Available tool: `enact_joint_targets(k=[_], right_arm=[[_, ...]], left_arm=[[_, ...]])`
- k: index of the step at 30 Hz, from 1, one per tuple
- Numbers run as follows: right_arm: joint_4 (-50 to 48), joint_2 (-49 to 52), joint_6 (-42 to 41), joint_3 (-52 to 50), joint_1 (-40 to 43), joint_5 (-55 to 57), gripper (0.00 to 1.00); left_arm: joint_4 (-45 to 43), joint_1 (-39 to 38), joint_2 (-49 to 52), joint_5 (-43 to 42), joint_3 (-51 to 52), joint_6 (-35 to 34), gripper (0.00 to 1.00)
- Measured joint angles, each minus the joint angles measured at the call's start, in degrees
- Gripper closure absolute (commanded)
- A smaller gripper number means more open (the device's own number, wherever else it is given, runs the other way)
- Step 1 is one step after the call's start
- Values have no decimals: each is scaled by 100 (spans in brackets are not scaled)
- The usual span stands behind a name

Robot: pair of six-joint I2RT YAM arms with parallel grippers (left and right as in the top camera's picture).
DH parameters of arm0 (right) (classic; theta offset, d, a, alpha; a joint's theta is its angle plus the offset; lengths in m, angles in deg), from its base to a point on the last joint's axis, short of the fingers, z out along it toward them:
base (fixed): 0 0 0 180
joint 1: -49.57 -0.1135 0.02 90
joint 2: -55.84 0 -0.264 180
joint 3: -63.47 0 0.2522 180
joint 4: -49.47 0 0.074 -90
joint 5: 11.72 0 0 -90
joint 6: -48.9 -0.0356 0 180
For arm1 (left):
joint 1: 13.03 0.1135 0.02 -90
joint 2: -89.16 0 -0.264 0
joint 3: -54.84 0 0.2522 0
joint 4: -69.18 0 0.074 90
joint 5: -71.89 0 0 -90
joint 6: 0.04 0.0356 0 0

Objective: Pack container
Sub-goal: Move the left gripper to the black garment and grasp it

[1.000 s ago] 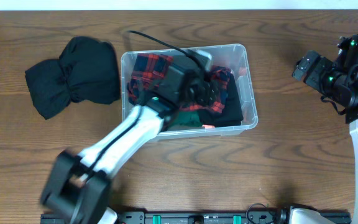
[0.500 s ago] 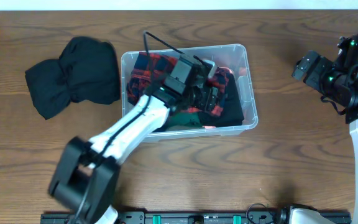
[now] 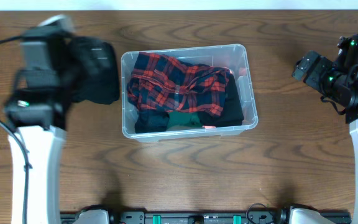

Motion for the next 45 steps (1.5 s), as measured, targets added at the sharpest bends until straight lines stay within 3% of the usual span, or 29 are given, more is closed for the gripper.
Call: enact_joint_targets(k=[7, 12, 21, 34, 40, 41, 42, 44, 45], right_arm=[[-2, 0, 0, 0, 0, -2, 1], [0, 0, 0, 0, 0, 0, 1], [0, 0, 0, 0, 0, -2, 1], [2, 0, 0, 0, 0, -2, 1], [0, 0, 0, 0, 0, -2, 1], [0, 0, 0, 0, 0, -2, 1], [0, 0, 0, 0, 0, -2, 1], [0, 0, 0, 0, 0, 0, 1], [0, 0, 0, 0, 0, -2, 1]], left_arm=[[92, 2487, 1196, -920, 66, 162, 5], [-258, 3403, 2315, -1849, 68, 533, 4], [-1051, 3687, 3974, -2785, 87, 1113, 2], [-1410, 3689, 4553, -3143, 44, 1342, 3], [-1558, 3563, 4712, -3425, -35, 1344, 22], [-1609, 3519, 4747, -3504, -35, 1373, 29], [-1631, 3473, 4771, -3595, -35, 1360, 39], [-1646, 3379, 4841, -3716, -20, 1366, 75], [-1637, 3357, 4870, -3740, -11, 1388, 79]])
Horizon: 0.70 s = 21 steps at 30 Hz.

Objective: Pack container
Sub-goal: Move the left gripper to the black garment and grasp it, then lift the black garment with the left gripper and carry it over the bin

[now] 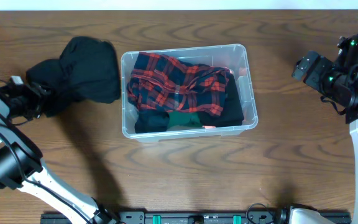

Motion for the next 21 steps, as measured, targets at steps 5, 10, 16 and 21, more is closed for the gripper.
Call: enact_joint_targets(k=[5, 10, 16, 21], right_arm=[[0, 0, 0, 0, 0, 0, 1], [0, 0, 0, 0, 0, 0, 1], [2, 0, 0, 0, 0, 0, 1], [0, 0, 0, 0, 0, 0, 1]], left_arm=[[341, -55, 68, -260, 17, -31, 87], [634, -17, -238, -448, 59, -31, 94], [1062, -37, -2052, -608, 98, -63, 94], [1126, -28, -4092, -1040, 94, -380, 94]])
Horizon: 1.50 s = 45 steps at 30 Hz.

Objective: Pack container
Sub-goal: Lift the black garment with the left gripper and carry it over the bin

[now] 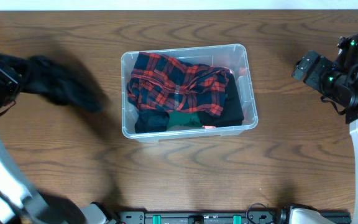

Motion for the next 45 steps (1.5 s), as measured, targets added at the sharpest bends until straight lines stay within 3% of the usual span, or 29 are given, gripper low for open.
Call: enact_joint_targets(k=[5, 11, 19, 24, 34, 45], right_arm=[[0, 0, 0, 0, 0, 0, 1], [2, 0, 0, 0, 0, 0, 1], [2, 0, 0, 0, 0, 0, 1], [2, 0, 0, 0, 0, 0, 1], [0, 0, 0, 0, 0, 0, 1], [0, 0, 0, 0, 0, 0, 1]], left_arm=[[-17, -319, -1460, -525, 0, -334, 94], [-260, -2050, -2299, -778, 0, -765, 94], [-1165, -4957, -2170, 527, 2, -1132, 94], [-2063, -6310, -1274, 1534, 2, -1117, 94], [-3615, -6719, 654, 2140, 28, -911, 94], [-2715, -6894, 715, 2120, 33, -920, 94]])
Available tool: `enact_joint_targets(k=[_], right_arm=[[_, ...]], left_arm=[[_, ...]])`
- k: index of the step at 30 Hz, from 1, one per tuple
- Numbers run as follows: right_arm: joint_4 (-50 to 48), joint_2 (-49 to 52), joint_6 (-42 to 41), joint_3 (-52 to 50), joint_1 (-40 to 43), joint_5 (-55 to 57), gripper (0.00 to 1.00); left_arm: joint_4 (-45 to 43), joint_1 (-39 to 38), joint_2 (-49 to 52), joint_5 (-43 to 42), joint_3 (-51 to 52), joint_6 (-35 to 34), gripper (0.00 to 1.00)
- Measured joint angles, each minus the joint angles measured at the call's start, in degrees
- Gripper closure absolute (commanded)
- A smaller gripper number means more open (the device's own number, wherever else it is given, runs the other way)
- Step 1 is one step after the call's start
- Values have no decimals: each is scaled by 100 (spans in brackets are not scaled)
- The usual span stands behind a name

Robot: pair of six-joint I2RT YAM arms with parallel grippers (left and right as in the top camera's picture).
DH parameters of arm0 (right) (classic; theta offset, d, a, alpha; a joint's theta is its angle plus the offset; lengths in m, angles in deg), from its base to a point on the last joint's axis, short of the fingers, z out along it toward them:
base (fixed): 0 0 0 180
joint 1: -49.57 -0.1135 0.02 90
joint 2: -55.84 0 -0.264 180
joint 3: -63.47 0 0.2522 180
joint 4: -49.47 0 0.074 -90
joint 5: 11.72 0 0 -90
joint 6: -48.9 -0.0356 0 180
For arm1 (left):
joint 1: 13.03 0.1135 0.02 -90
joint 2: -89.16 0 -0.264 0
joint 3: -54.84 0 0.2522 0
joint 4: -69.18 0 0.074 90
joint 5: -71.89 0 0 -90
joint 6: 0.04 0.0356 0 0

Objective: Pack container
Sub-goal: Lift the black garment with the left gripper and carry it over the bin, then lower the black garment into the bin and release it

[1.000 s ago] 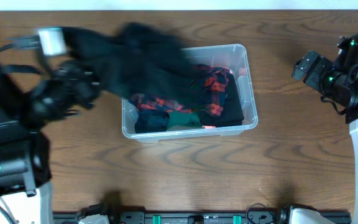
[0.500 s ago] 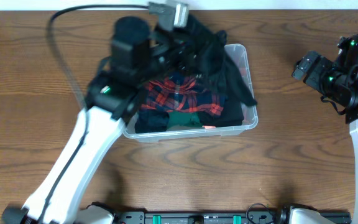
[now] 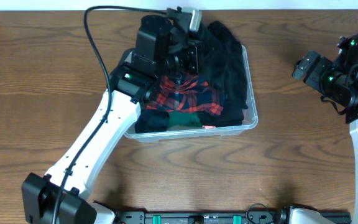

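A clear plastic container (image 3: 252, 119) stands mid-table. It holds a red plaid shirt (image 3: 188, 92), a green piece (image 3: 185, 119) and dark clothes. A black garment (image 3: 229, 53) is draped over the container's back right part and spills over the far rim. My left gripper (image 3: 188, 48) hovers over the back of the container at the garment's left edge. Its fingers are buried in dark cloth and seem shut on the garment. My right gripper (image 3: 303, 67) hangs far to the right, away from the container; its jaws are too small to read.
The left arm's white links (image 3: 98, 134) slant from the front left up across the container's left wall. A black cable (image 3: 95, 37) loops over the table behind them. The right arm's base stands at the right edge.
The left gripper was at the table's far left edge with the black garment trailing from it. Now both are over the back of the container. The right arm has not moved.
The black garment first lay on the table left of the container, with the left arm over it. Then the gripper was at the garment's left end. Then the garment hung from the gripper at the far left edge. Now it lies across the container.
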Motion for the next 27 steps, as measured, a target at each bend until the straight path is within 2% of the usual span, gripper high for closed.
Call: enact_joint_targets(k=[7, 16, 19, 21, 22, 24, 25, 27], right_arm=[[0, 0, 0, 0, 0, 0, 1], [-2, 0, 0, 0, 0, 0, 1], [0, 0, 0, 0, 0, 0, 1], [2, 0, 0, 0, 0, 0, 1], [2, 0, 0, 0, 0, 0, 1], [0, 0, 0, 0, 0, 0, 1], [2, 0, 0, 0, 0, 0, 1], [-2, 0, 0, 0, 0, 0, 1]], left_arm=[[1272, -225, -203, 490, -46, -59, 94], [3132, -234, -514, 2210, -57, -232, 94], [3646, -240, -686, 2702, -55, -256, 77], [3912, -256, -804, 3012, -55, -264, 72], [4024, -267, -870, 3191, -55, -271, 64], [4159, -271, -1005, 3526, -55, -234, 37], [4151, -271, -1080, 3696, -55, -262, 30], [4037, -267, -1233, 3939, -55, -273, 29]])
